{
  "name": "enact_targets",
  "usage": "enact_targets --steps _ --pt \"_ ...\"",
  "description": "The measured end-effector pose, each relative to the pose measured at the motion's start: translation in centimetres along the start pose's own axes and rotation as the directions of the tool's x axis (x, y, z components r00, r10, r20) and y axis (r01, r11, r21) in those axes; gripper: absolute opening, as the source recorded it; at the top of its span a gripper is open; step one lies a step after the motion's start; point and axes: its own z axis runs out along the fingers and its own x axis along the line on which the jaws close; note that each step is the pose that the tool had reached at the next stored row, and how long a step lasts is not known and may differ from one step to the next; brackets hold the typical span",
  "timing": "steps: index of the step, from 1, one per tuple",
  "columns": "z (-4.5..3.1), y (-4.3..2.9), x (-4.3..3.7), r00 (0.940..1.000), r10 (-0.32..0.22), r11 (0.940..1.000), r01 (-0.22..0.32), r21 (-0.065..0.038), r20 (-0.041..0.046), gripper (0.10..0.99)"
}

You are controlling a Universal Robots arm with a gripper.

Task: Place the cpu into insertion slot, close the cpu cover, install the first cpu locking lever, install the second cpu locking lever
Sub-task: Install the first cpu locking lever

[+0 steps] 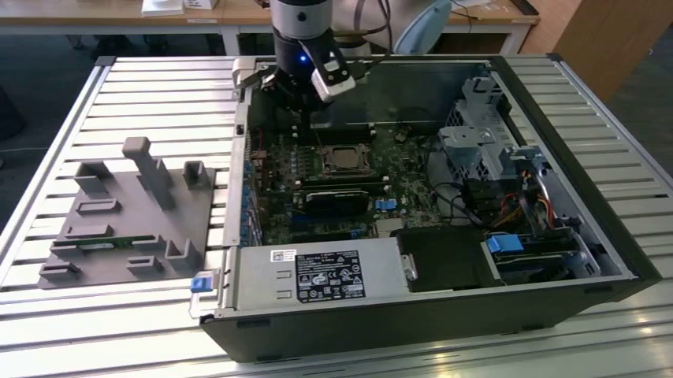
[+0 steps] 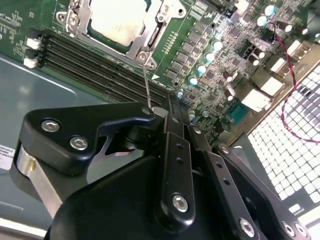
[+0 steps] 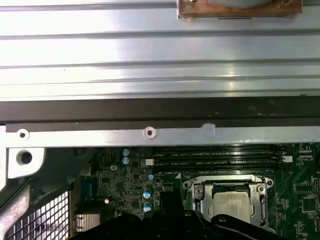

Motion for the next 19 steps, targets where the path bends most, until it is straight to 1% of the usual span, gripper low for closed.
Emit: enact_targets --steps 2,5,10,14,15,16,17,18,19 --pt "0.02 0.06 -0.25 1.0000 0.000 1.0000 0.000 0.000 -0.0001 0.106" --pt "0.07 0.14 -1.12 1.0000 0.000 1.0000 0.000 0.000 -0.0007 0.106" --pt "0.23 0.29 -3.24 1.0000 0.000 1.0000 0.000 0.000 -0.0048 0.106" --pt "0.50 0.42 -5.06 0.9999 0.001 1.0000 -0.001 0.001 -0.0101 0.106" --pt "0.59 0.44 -5.33 0.9999 0.001 1.0000 -0.001 0.000 -0.0111 0.106" --pt "0.65 0.44 -5.37 0.9999 0.001 1.0000 -0.001 -0.001 -0.0112 0.106" --pt "0.66 0.43 -5.37 0.9999 0.001 1.0000 -0.001 -0.003 -0.0116 0.106" --pt "0.68 0.43 -5.37 0.9999 0.001 1.0000 -0.001 -0.009 -0.0119 0.106" --pt "0.71 0.43 -5.38 0.9999 0.001 0.9998 -0.001 -0.022 -0.0123 0.106"
